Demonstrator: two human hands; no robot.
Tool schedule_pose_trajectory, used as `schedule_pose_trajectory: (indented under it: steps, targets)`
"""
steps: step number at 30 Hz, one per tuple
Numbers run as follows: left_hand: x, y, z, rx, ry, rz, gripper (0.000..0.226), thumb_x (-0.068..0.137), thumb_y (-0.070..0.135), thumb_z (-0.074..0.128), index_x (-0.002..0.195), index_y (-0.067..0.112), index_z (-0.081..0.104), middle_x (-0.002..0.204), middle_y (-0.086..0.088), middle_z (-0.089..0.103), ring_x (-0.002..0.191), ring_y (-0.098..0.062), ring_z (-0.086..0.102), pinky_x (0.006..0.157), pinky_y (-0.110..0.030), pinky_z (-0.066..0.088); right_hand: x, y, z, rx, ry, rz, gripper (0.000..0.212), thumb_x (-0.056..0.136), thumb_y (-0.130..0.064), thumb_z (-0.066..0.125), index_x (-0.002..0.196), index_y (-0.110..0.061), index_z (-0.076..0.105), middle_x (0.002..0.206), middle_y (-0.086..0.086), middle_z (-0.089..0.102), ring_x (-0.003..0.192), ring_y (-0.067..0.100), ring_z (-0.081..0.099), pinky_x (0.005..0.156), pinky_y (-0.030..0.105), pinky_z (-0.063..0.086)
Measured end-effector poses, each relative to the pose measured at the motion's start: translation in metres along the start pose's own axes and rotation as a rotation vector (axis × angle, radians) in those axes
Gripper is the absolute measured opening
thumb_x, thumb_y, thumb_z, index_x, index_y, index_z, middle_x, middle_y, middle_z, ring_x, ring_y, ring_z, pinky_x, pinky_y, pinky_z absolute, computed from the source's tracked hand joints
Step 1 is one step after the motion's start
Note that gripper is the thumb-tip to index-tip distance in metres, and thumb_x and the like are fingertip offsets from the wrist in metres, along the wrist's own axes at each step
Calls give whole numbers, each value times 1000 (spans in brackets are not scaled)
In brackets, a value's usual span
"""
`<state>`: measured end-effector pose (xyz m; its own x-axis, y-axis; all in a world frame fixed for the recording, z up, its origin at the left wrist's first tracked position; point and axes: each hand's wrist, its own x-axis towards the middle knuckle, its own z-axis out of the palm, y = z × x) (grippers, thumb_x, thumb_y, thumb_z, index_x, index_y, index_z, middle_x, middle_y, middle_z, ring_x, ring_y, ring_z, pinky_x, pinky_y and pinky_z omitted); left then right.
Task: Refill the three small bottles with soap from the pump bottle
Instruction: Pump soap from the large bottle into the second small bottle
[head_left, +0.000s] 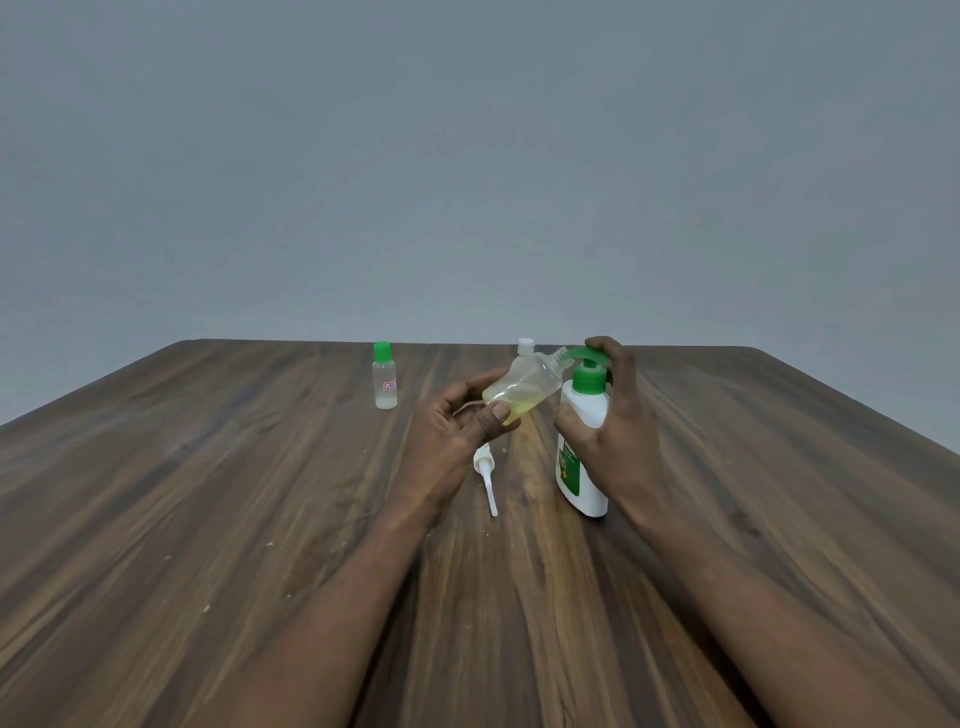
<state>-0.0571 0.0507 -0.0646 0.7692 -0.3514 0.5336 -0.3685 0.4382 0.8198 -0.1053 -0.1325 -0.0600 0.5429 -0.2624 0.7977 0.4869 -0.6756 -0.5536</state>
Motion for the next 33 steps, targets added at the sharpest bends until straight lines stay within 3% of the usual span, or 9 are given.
schedule_pose_trajectory:
  steps: [8, 18, 27, 33]
  targets:
    - [2, -1, 3, -22, -6, 9, 36, 93, 6, 69, 129, 8, 66, 120, -11, 74, 113, -30, 70, 90, -39, 60, -2, -2, -1, -9, -9, 11, 83, 79, -14, 74, 142, -43, 29, 104, -32, 57, 86, -1, 62, 64, 4, 42]
    - [-1, -1, 1, -11, 3, -4, 34, 93, 3, 68, 127, 9, 67, 114, -7, 76, 108, -24, 72, 86, -30, 60, -2, -3, 0, 18, 7, 15, 63, 80, -23, 73, 132, -33, 39, 110, -21, 59, 95, 3, 62, 71, 8, 44]
    - [-1, 1, 7, -54, 12, -7, 37, 91, 6, 68, 127, 5, 65, 117, -11, 75, 111, -26, 71, 87, -32, 59, -3, -6, -1, 14, -15, 21, 77, 75, -28, 68, 142, -40, 31, 104, -28, 58, 86, -1, 62, 64, 8, 45]
    - [-1, -1, 6, -43, -1, -5, 35, 92, 3, 67, 128, 5, 65, 114, -9, 76, 110, -26, 71, 87, -32, 60, -3, -5, -1, 15, 0, 16, 71, 77, -31, 72, 137, -38, 35, 109, -26, 58, 94, -2, 62, 69, 8, 44]
